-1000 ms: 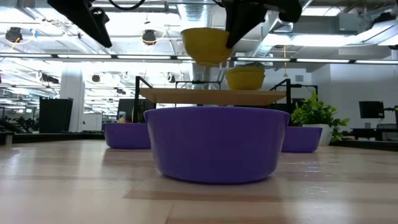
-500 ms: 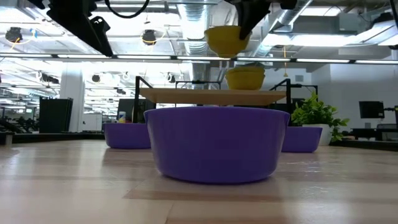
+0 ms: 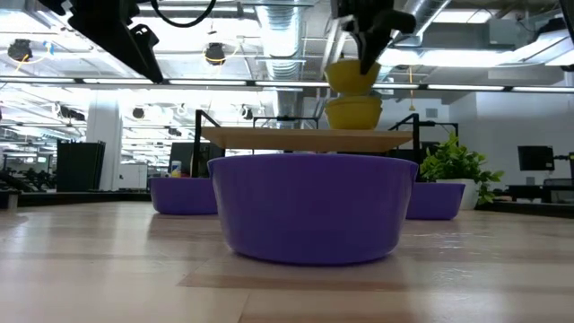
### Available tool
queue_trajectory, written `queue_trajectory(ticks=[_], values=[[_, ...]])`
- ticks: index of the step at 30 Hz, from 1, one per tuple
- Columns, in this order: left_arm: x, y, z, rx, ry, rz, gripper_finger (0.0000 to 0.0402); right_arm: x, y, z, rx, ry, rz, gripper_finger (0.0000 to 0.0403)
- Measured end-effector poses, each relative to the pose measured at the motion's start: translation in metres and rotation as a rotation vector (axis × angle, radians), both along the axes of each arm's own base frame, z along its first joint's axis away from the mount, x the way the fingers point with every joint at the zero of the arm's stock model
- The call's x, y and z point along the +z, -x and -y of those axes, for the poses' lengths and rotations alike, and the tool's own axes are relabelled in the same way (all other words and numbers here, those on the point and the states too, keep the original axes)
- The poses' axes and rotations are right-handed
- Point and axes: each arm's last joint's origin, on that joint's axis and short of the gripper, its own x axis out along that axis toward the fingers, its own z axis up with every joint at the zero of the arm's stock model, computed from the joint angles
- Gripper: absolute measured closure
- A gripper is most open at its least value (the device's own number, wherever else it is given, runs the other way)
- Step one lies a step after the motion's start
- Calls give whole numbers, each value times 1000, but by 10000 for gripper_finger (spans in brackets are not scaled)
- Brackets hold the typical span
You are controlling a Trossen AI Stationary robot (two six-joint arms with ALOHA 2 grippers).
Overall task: Pick & Place Mini bowls
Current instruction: Stack the white patterned bowl on top of the white bowl on the shelf
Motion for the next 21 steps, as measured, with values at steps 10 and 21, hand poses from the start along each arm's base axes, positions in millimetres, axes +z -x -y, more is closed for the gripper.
queue_trajectory(ticks=[10, 21], values=[[1, 0, 0, 3, -11, 8, 132, -3, 6, 20, -42, -123, 47, 403], [2, -1, 0, 3, -8, 21, 132, -16, -2, 18, -53, -118, 54, 403]])
